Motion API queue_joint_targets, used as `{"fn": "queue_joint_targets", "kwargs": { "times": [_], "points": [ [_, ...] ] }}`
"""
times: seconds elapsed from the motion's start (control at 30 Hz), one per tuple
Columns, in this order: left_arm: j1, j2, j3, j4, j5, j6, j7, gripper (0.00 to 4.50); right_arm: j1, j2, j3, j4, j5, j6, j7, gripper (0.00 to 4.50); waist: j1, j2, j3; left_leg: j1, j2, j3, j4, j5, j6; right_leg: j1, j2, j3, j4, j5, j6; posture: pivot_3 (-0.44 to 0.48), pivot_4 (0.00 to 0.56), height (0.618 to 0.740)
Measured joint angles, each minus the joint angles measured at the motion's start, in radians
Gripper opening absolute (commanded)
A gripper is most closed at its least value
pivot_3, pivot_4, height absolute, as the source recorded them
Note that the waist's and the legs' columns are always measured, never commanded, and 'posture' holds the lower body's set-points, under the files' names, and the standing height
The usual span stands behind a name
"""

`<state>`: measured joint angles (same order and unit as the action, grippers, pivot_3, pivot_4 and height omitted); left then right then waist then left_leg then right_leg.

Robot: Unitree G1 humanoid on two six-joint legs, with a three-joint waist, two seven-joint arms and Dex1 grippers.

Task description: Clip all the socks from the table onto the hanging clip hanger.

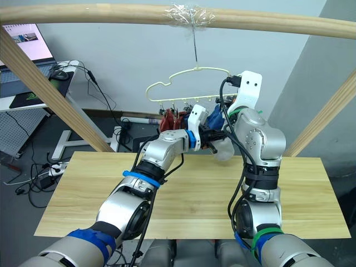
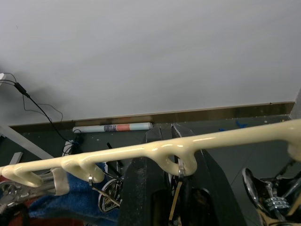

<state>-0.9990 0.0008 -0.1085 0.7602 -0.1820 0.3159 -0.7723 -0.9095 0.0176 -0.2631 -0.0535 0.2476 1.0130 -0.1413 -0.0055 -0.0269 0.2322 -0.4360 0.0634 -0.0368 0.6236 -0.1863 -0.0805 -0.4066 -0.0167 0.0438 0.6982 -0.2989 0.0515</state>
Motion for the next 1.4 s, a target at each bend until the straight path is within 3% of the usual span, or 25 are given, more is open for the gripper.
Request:
{"fn": "queue_joint_targets", "kwargs": {
  "times": [0.53,0.73,0.93,1.4],
  "points": [
    [-0.035,0.002,0.037,0.024,-0.001,-0.018,-0.001,0.01,0.000,0.000,0.002,-0.004,0.000,0.001,0.000,0.05,0.000,0.000,0.000,0.000,0.000,0.000,0.000,0.000,0.000,0.000,0.000,0.000,0.000,0.000,0.000,0.069,0.148,0.740],
    [-0.037,0.001,0.037,0.024,-0.001,-0.018,0.000,0.00,0.000,0.000,0.010,-0.011,0.001,0.001,-0.001,1.94,0.000,0.000,0.000,0.000,0.000,0.000,0.000,0.000,0.000,0.000,0.000,0.000,0.000,0.000,0.000,0.066,0.144,0.740],
    [-0.038,-0.001,0.039,0.024,-0.006,-0.010,-0.002,0.00,0.002,-0.001,0.011,-0.020,0.001,0.005,-0.006,1.94,0.000,0.000,0.000,0.000,0.000,0.000,0.000,0.000,0.000,0.000,0.000,0.000,0.000,0.000,0.000,0.066,0.144,0.740],
    [0.066,0.052,-0.007,-0.173,-0.008,0.098,-0.050,4.13,0.098,0.026,0.006,-0.252,0.050,0.209,-0.006,1.98,-0.001,0.001,-0.001,0.000,0.000,0.000,0.001,0.000,0.000,0.000,0.000,0.000,0.001,0.000,0.000,0.036,0.144,0.740]
  ]
}}
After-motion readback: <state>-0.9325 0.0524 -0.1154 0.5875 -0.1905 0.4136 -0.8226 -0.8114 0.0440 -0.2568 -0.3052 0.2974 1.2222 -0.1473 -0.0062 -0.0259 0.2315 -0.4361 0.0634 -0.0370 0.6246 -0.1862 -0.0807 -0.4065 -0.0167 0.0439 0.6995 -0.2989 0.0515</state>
